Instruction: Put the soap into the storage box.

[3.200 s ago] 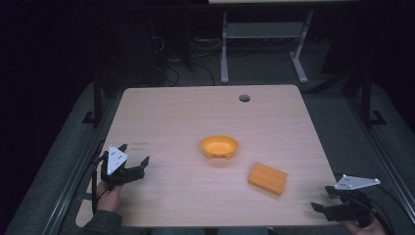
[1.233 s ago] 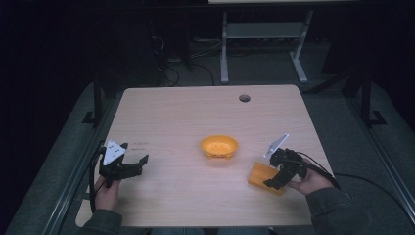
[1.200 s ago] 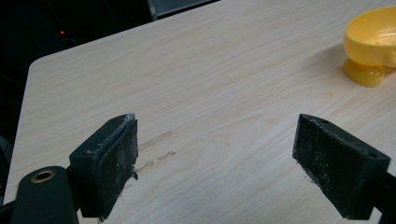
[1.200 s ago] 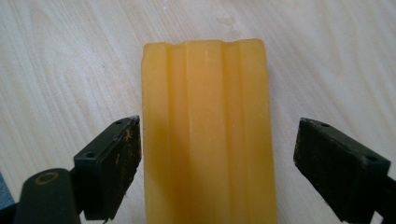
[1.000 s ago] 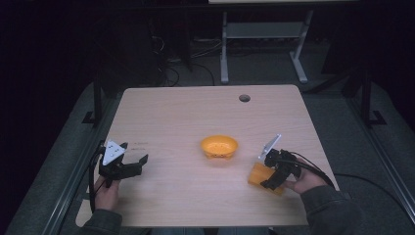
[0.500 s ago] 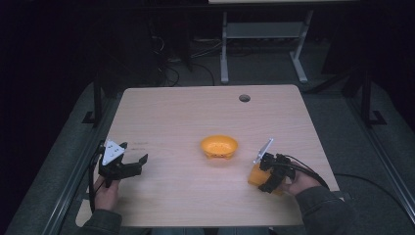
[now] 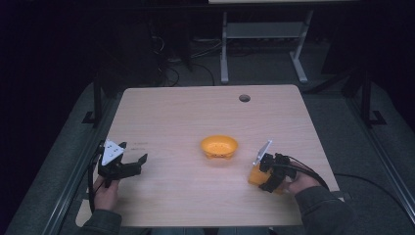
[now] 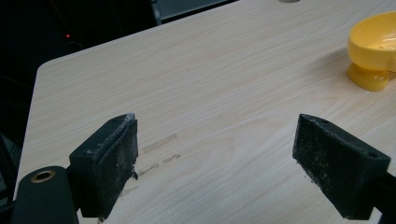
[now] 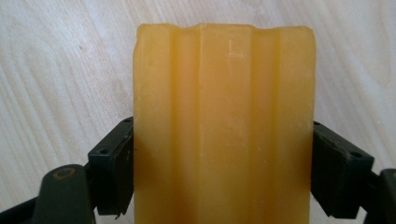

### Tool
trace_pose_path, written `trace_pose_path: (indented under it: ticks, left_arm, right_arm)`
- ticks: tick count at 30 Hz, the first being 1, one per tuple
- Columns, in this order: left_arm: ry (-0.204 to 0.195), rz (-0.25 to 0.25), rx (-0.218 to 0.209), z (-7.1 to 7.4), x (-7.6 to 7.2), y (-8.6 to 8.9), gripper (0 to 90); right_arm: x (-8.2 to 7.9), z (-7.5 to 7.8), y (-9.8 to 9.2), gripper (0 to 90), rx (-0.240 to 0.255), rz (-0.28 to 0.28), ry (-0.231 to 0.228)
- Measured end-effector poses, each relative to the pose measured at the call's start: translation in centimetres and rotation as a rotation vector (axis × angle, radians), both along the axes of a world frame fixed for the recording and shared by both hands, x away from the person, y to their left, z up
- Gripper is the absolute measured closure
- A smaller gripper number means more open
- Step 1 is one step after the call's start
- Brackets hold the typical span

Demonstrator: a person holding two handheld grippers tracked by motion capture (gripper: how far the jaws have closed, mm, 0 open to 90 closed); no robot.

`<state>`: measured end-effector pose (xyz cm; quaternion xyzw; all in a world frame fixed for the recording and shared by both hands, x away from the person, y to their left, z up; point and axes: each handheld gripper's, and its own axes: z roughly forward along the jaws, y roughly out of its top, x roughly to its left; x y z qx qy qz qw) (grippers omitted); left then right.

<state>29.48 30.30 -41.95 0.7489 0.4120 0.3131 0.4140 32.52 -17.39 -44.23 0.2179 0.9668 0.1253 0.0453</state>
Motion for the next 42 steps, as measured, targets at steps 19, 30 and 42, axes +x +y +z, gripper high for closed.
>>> trace_pose_path:
  ticks: [19, 30, 42]
  left_arm:
    - [-0.005, 0.004, -0.011, 0.1, 0.0, 0.0, 13.4]
    - [-0.007, 0.021, -0.016, 0.0, 0.2, 0.2, 13.4]
    - [-0.008, 0.019, -0.009, 0.0, 0.2, 0.2, 13.4]
  right_arm:
    - [1.9, 3.1, 0.6, 20.6, 0.083, 0.045, -0.018]
    - [3.6, 4.8, 2.1, 20.6, 0.089, 0.086, -0.026]
    - [5.0, 6.6, 3.3, 20.6, 0.103, 0.116, -0.039]
